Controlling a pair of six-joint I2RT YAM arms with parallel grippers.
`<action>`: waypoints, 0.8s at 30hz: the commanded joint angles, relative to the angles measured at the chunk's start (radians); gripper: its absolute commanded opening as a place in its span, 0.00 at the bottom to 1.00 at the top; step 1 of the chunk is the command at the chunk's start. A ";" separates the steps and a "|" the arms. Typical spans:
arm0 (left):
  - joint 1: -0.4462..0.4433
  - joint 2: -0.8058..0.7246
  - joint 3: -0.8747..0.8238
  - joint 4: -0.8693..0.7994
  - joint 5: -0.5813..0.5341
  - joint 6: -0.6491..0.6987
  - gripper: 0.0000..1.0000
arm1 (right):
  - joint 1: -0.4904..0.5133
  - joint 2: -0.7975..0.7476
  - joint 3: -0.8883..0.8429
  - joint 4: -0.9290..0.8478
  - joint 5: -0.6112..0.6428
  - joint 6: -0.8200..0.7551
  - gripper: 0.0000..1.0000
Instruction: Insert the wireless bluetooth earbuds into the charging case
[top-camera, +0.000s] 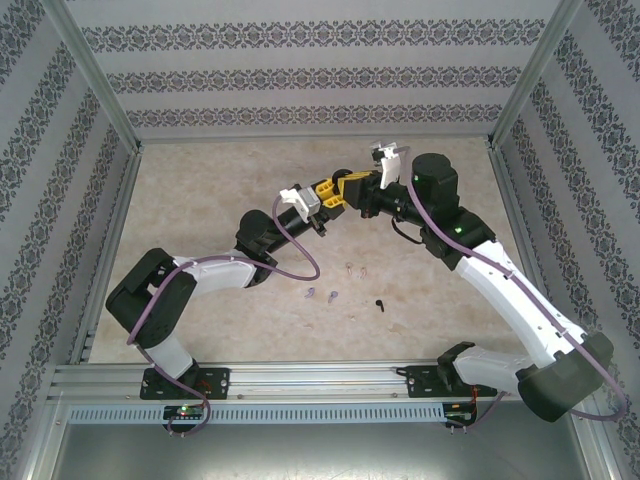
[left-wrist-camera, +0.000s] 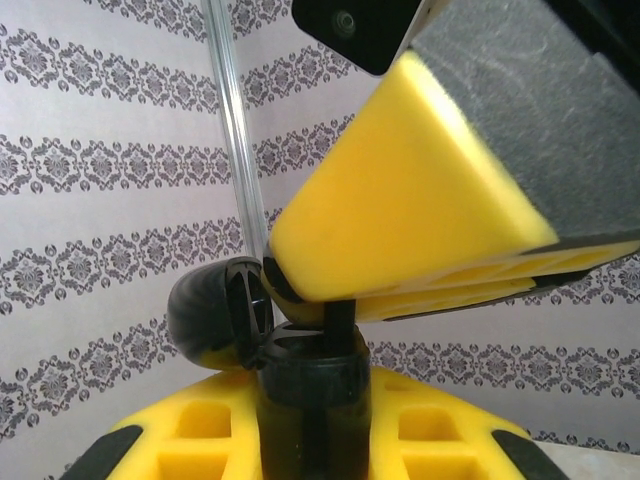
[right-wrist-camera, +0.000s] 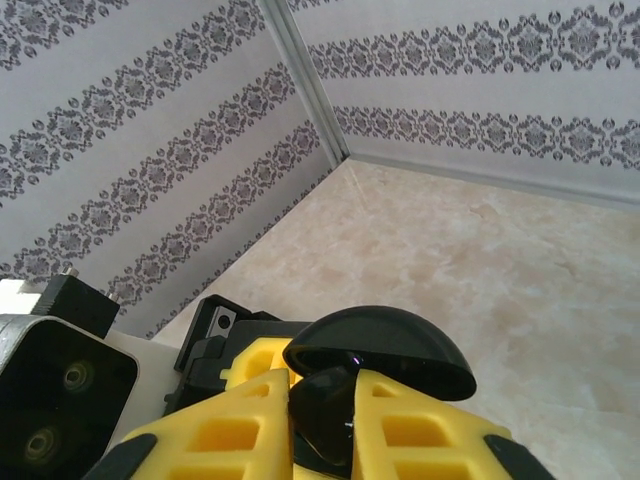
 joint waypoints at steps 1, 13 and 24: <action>-0.014 0.002 0.047 0.080 0.005 -0.031 0.00 | -0.001 0.010 0.024 -0.086 -0.012 -0.038 0.28; -0.014 0.008 0.042 0.081 0.003 -0.041 0.00 | -0.040 -0.009 0.111 -0.081 0.075 0.045 0.71; -0.014 -0.017 0.011 0.075 -0.009 -0.015 0.00 | -0.199 -0.158 0.087 -0.288 0.260 0.308 0.79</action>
